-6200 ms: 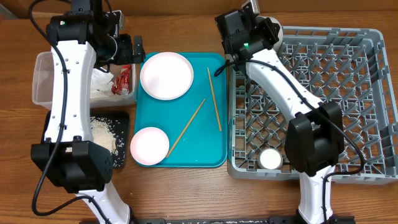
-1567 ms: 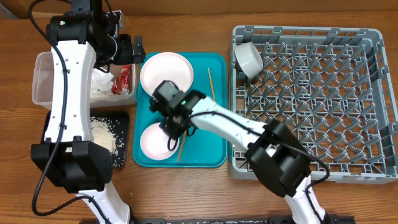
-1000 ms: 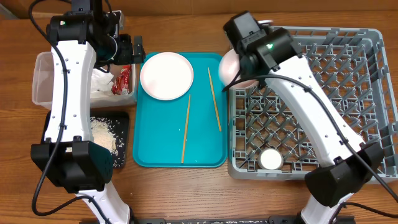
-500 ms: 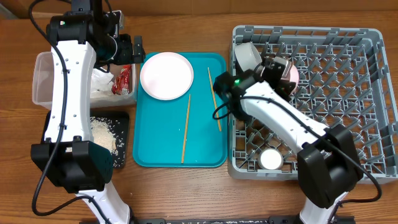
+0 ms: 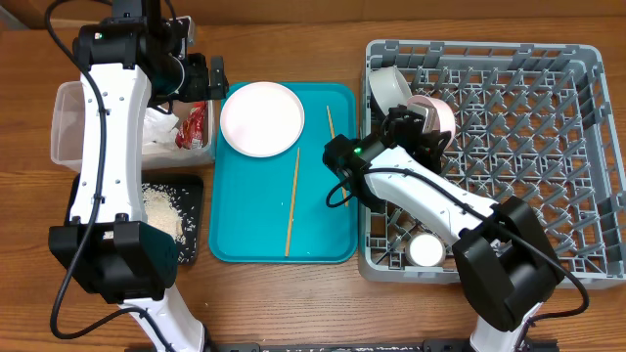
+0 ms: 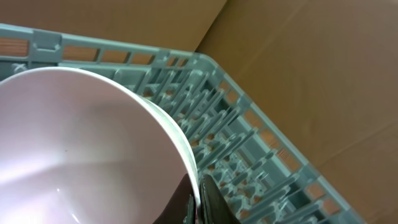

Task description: Sort waste into correct bins and load items into the dishwasher

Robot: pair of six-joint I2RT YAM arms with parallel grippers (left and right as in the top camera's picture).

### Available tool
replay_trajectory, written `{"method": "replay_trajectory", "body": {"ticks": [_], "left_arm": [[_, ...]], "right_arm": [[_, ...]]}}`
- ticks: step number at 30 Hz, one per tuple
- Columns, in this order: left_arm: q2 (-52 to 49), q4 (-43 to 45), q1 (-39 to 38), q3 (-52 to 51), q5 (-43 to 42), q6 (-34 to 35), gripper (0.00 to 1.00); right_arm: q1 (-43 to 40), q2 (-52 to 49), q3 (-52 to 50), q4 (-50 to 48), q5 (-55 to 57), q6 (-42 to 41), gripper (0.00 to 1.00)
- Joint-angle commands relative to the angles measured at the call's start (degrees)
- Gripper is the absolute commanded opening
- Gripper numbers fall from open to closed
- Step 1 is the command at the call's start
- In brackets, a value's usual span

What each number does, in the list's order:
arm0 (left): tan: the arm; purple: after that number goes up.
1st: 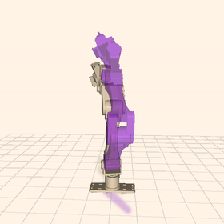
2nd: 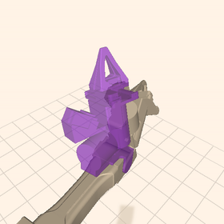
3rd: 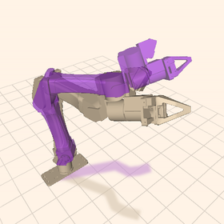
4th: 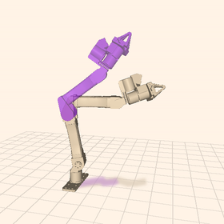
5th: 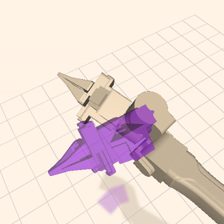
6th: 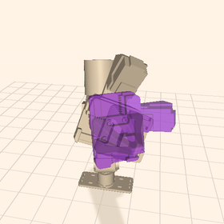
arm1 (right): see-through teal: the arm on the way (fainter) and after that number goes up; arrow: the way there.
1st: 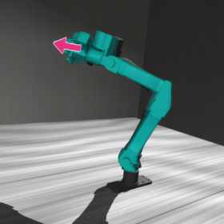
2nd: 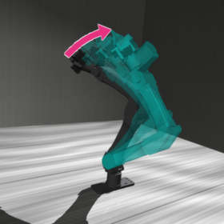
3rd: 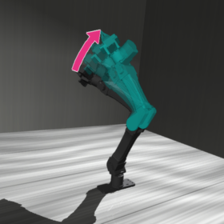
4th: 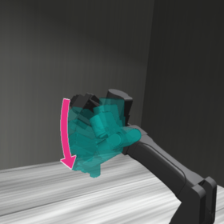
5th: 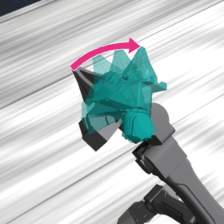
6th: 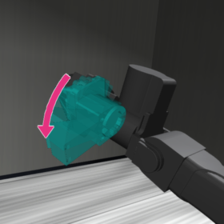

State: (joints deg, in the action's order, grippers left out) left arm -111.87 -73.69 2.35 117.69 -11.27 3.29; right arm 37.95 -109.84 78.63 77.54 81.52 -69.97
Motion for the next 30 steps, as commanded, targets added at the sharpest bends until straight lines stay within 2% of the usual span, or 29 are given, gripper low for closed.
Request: {"method": "replay_trajectory", "body": {"ticks": [1,4,19,23,28,30], "left_arm": [[0.61,0.20,-0.02,0.26,0.31,0.57,1.00],[0.61,0.20,-0.02,0.26,0.31,0.57,1.00],[0.61,0.22,-0.04,0.26,0.31,0.57,1.00],[0.61,0.22,-0.02,0.26,0.31,0.57,1.00],[0.61,0.22,-0.04,0.26,0.31,0.57,1.00],[0.61,0.20,-0.04,0.26,0.31,0.57,1.00]], "right_arm": [[-0.04,-0.26,-0.31,0.79,4.20,0.68,0.04],[-0.02,-0.44,-1.51,0.48,-0.66,1.44,0.04],[4.00,-0.44,-2.49,-0.79,-9.55,1.46,0.04],[4.79,-0.44,-2.49,-0.70,-8.70,1.46,0.04],[4.42,-0.44,-2.49,-0.13,-1.33,1.46,0.04],[4.76,-0.44,-2.49,-0.09,-3.65,1.46,0.04]]}}
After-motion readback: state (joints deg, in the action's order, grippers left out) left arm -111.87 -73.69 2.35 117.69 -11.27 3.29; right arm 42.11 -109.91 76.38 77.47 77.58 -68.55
